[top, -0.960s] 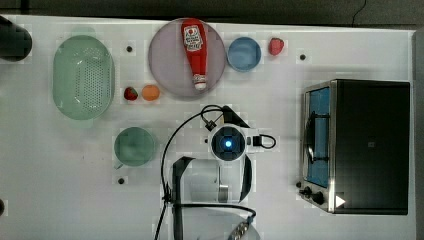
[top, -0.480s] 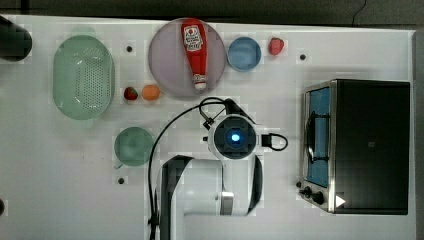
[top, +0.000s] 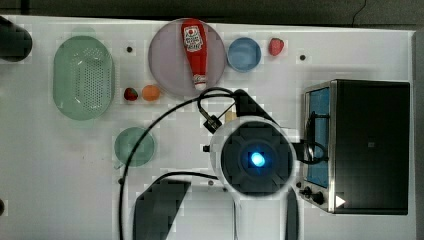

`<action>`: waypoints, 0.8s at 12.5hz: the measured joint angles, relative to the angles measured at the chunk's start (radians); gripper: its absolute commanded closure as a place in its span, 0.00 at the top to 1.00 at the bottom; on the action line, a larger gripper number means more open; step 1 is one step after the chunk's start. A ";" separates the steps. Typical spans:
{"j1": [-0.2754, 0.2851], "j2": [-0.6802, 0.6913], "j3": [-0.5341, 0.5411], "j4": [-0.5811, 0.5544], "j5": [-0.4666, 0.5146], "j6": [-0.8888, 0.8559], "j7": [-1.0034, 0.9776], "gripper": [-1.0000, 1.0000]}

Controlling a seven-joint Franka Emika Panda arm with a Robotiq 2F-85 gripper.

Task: Pick Banana and place it in mug.

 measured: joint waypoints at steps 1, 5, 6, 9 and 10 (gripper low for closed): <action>-0.002 -0.016 0.006 0.037 -0.002 -0.039 0.006 0.34; 0.003 -0.018 0.115 0.070 0.005 -0.038 0.133 0.34; 0.004 -0.013 0.163 0.059 0.025 -0.047 0.174 0.34; 0.045 0.054 0.305 0.045 0.082 -0.066 0.271 0.34; 0.057 0.082 0.353 0.035 0.094 -0.058 0.311 0.34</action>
